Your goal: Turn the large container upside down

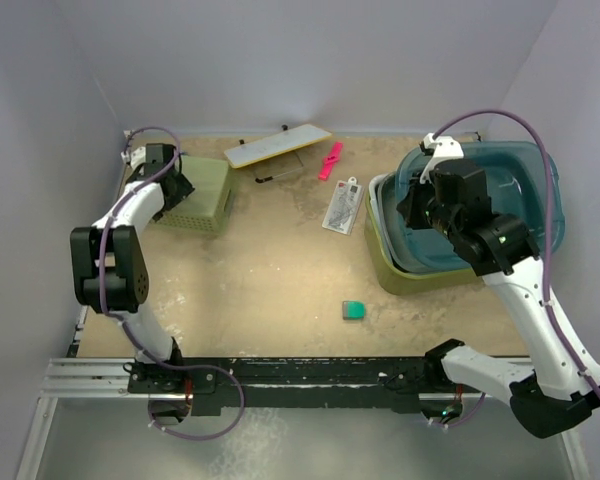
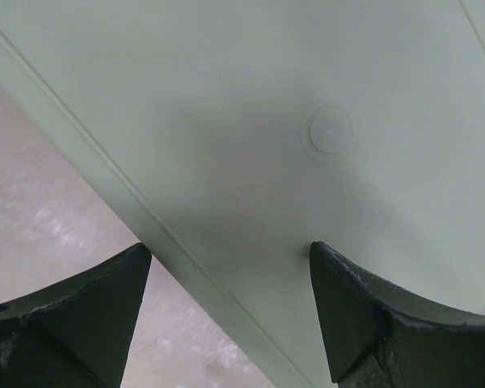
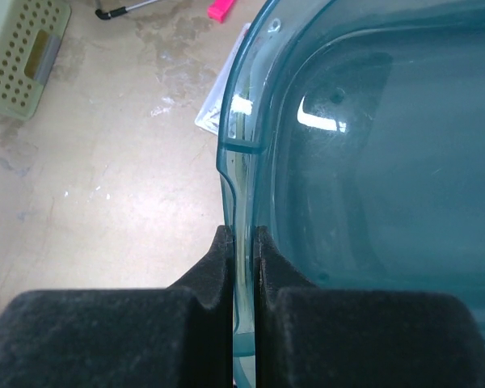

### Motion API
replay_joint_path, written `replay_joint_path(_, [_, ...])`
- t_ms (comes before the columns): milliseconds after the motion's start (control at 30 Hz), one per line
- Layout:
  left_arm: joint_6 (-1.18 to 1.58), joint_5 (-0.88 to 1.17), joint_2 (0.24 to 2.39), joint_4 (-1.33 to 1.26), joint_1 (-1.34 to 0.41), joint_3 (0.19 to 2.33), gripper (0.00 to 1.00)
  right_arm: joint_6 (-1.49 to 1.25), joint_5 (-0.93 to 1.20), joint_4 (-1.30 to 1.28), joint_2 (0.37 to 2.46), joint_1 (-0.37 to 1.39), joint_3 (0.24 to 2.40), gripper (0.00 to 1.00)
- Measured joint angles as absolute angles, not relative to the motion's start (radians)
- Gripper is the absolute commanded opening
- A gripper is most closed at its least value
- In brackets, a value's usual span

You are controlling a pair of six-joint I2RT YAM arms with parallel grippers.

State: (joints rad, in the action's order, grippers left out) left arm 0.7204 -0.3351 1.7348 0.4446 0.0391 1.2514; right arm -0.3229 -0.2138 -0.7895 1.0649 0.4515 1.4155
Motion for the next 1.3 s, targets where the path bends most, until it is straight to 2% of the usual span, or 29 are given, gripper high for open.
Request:
replay_joint_path(300, [0.671, -0.36, 1.892, 0.461, 0.039, 1.465, 0.78, -0.329, -0.213, -0.819, 1.065, 0.451, 1.415, 0.0])
replay_joint_path(533, [0.625, -0.339, 1.742, 0.47, 0.011, 1.409, 0.77, -0.333, -0.213, -0.811, 1.064, 0.451, 1.389, 0.0])
replay_joint_path(667, [0.579, -0.346, 1.585, 0.493, -0.138, 1.385, 0.75, -0.333, -0.212, -0.802, 1.069, 0.451, 1.375, 0.0])
replay_joint_path(833, [0.542, -0.263, 1.52, 0.478, -0.327, 1.298, 0.72, -0.333, -0.207, -0.78, 1.093, 0.451, 1.375, 0.0])
replay_joint_path(1100, [0.533, -0.193, 1.802, 0.48, -0.333, 1.264, 0.71, -0.336, -0.191, -0.768, 1.116, 0.451, 1.375, 0.0])
replay_joint_path(1300, [0.513, -0.218, 1.941, 0.503, -0.295, 1.354, 0.7, -0.337, -0.191, -0.77, 1.092, 0.451, 1.374, 0.0])
